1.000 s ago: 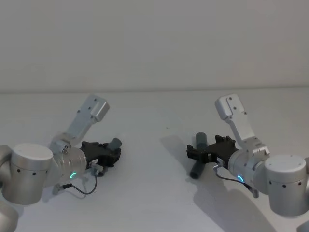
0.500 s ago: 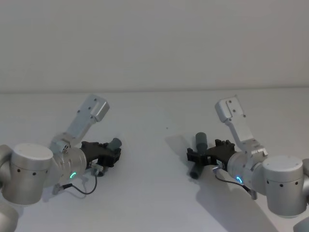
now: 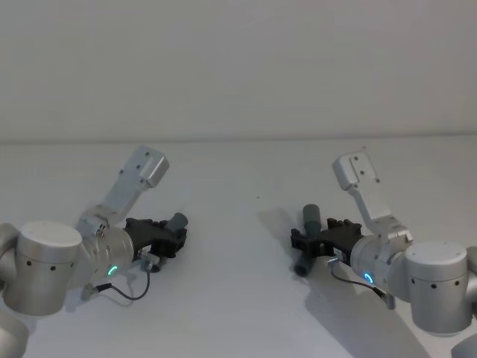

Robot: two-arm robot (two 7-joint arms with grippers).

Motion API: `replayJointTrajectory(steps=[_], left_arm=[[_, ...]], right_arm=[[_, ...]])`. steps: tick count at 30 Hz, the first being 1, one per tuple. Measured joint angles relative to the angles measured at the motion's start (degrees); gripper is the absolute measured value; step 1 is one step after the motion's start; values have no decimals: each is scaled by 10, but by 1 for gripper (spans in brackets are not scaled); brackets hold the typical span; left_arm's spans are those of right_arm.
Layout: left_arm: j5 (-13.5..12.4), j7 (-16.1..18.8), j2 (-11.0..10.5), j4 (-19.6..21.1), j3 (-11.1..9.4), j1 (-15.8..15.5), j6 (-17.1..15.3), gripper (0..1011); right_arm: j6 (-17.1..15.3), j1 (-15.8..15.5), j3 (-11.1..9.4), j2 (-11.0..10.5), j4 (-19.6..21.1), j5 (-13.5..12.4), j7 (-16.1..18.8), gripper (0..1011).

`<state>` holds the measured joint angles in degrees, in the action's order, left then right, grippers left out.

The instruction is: Use both hands to pick up one end of the pipe from the table, align the ends, and insert them.

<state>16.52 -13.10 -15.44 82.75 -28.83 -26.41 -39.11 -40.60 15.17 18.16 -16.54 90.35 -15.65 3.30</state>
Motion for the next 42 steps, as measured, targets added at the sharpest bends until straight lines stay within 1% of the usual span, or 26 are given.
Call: replayJointTrajectory(steps=[3, 5, 7, 8, 10, 13, 19, 22, 35, 42], left_arm=[[0, 0, 0, 0, 0, 0, 0, 341], [0, 0, 0, 0, 0, 0, 0, 341], [0, 0, 0, 0, 0, 0, 0, 341], [0, 0, 0, 0, 0, 0, 0, 341], [0, 0, 0, 0, 0, 0, 0, 341], [0, 0, 0, 0, 0, 0, 0, 341], [0, 0, 0, 0, 0, 0, 0, 341], [0, 0, 0, 0, 0, 0, 0, 341], [0, 0, 0, 0, 0, 0, 0, 341], [-6, -12, -6, 0, -7, -4, 6, 341]], right_arm=[[0, 0, -1, 1, -1, 0, 0, 755], [0, 0, -1, 1, -2, -1, 1, 673], [1, 0, -1, 1, -2, -1, 1, 638], [1, 0, -1, 1, -2, -1, 1, 578], [1, 0, -1, 1, -2, -1, 1, 546], [1, 0, -1, 2, -3, -1, 1, 412], [2, 0, -2, 2, -3, -1, 2, 280], [2, 0, -2, 2, -3, -1, 2, 264], [2, 0, -2, 2, -4, -2, 2, 255], [2, 0, -2, 2, -4, -2, 2, 255]])
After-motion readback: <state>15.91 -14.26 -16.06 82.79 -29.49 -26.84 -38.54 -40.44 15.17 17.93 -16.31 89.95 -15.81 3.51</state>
